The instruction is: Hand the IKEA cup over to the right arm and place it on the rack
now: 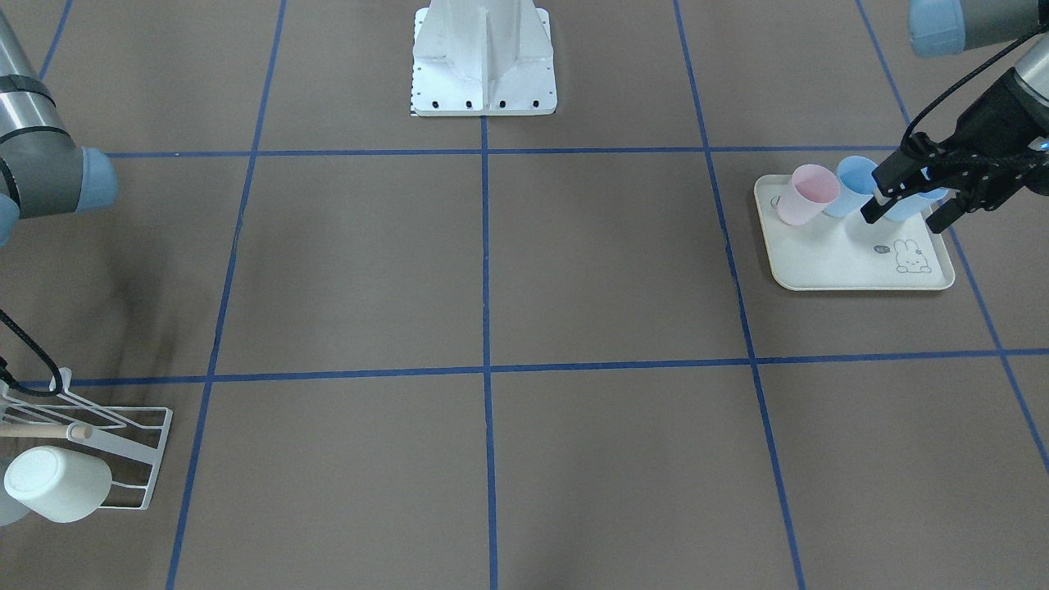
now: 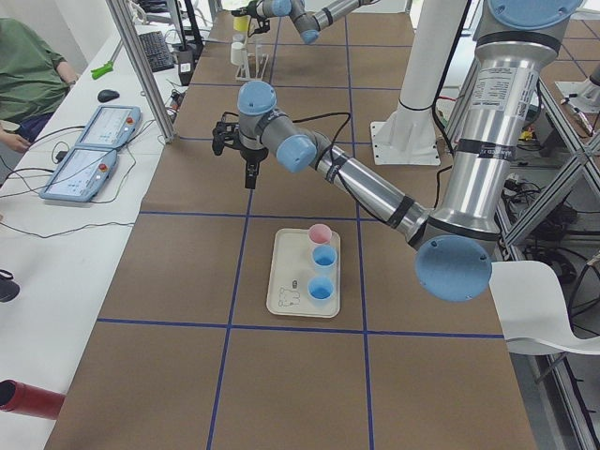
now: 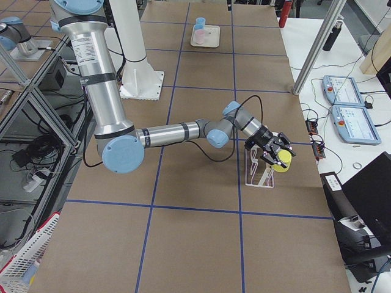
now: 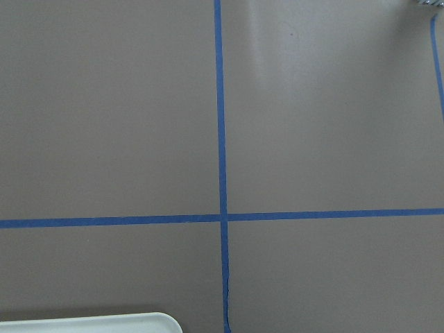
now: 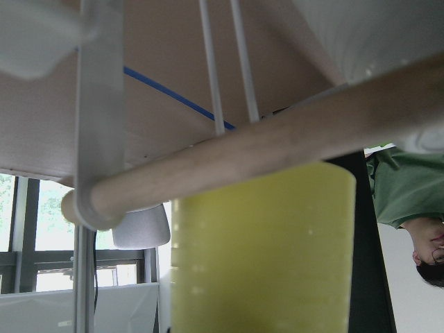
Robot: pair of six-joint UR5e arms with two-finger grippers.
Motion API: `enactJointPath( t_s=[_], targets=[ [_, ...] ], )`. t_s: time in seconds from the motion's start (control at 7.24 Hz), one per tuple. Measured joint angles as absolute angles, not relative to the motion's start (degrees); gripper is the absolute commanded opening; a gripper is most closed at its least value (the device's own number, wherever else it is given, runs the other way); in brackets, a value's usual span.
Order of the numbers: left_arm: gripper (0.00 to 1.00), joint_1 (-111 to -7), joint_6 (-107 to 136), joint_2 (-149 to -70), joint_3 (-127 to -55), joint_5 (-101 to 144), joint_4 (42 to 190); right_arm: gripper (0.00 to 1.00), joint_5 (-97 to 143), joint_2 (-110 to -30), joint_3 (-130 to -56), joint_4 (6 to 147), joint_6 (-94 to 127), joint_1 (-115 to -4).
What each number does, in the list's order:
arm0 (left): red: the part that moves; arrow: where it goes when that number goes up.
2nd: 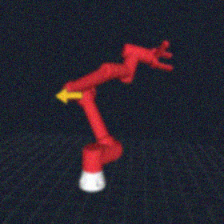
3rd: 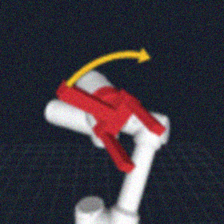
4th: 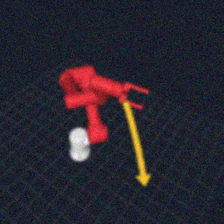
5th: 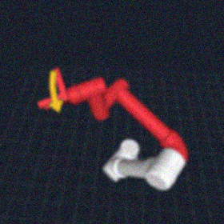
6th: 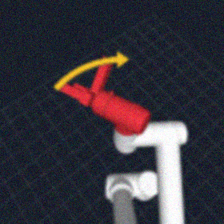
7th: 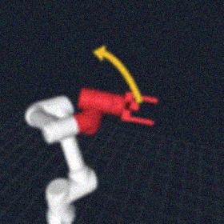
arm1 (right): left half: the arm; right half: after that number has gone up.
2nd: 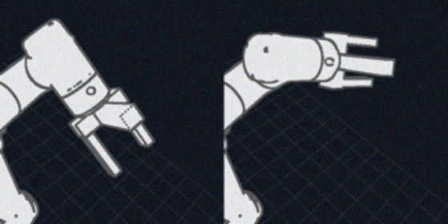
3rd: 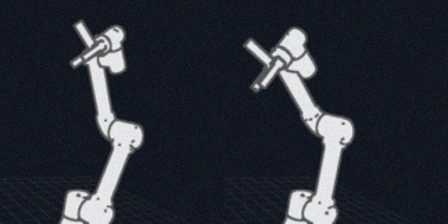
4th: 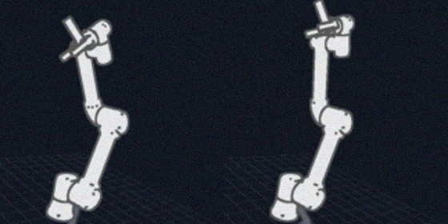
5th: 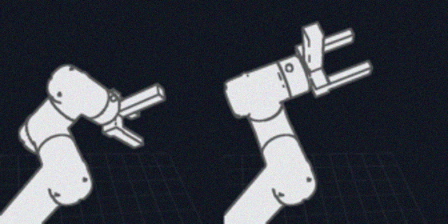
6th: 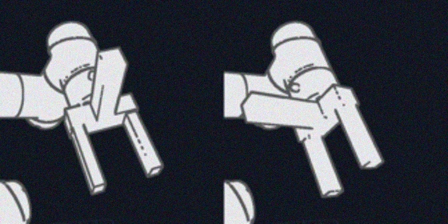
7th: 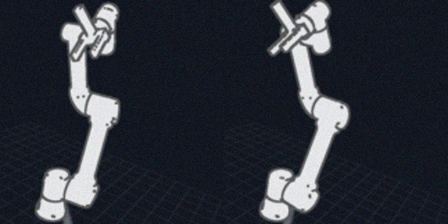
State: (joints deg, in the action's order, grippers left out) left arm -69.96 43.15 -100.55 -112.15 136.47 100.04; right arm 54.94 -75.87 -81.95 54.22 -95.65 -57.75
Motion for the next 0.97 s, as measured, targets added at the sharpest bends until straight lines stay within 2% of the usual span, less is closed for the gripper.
enactJointPath(
  t_s=[0.28, 0.83, 0.97],
  targets=[
    [1.0, -70.0, 43.2, -100.5, -112.2, 136.5, 100.1, 0.75, 54.8, -75.9, -81.4, 54.2, -95.7, -57.7],
    [1.0, -69.9, 43.2, -100.6, -112.0, 136.5, 100.2, 0.77, 54.4, -75.7, -80.9, 54.1, -95.7, -57.7],
    [1.0, -69.9, 43.2, -100.6, -111.9, 136.5, 100.2, 0.98, 54.3, -75.6, -80.9, 54.1, -95.7, -57.7]
  ],
)
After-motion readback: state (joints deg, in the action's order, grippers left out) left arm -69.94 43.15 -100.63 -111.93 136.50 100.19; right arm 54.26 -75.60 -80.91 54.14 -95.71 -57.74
